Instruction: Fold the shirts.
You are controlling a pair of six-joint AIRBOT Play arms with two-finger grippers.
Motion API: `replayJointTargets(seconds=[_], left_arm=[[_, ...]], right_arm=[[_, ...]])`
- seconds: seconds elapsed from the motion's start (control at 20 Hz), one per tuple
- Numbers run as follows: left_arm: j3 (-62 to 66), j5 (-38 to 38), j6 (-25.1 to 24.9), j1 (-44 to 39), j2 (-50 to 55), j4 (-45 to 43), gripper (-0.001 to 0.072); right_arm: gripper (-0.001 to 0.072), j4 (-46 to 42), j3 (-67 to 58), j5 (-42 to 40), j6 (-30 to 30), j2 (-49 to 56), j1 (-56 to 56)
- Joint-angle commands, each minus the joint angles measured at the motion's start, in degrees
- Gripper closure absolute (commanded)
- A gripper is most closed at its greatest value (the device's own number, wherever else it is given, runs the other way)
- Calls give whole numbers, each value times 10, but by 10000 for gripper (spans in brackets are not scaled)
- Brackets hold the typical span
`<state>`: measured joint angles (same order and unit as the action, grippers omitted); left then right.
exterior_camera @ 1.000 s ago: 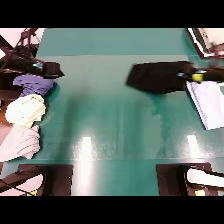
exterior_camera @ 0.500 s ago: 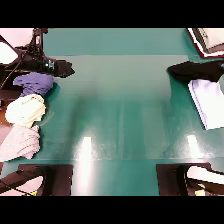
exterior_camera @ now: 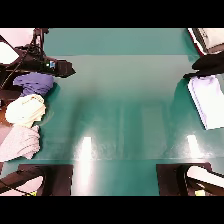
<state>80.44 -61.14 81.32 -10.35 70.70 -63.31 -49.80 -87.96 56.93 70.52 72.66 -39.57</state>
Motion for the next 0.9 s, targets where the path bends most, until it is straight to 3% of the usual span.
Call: replayJointTargets(seconds=[0.0,0.45,0.5,0.55,0.6,0.65,0.85], left_arm=[[0,-1,-8,0,0,-1,683],[0,-30,-23,0,0,-2,683],[0,-30,-23,0,0,-2,683],[0,-30,-23,0,0,-2,683],[0,-30,-24,0,0,-2,683],[0,-30,-25,0,0,-2,683],[0,-36,-38,0,0,-2,683]], right_arm=[[693,-65,-7,60,40,-26,-19],[683,-281,-7,301,161,-31,-35],[656,-310,-7,321,170,-31,-35],[510,-340,-7,337,176,-31,-35],[312,-369,-7,349,182,-31,-35],[191,-388,-7,354,186,-31,-35],[184,-363,-7,385,198,-31,-23]])
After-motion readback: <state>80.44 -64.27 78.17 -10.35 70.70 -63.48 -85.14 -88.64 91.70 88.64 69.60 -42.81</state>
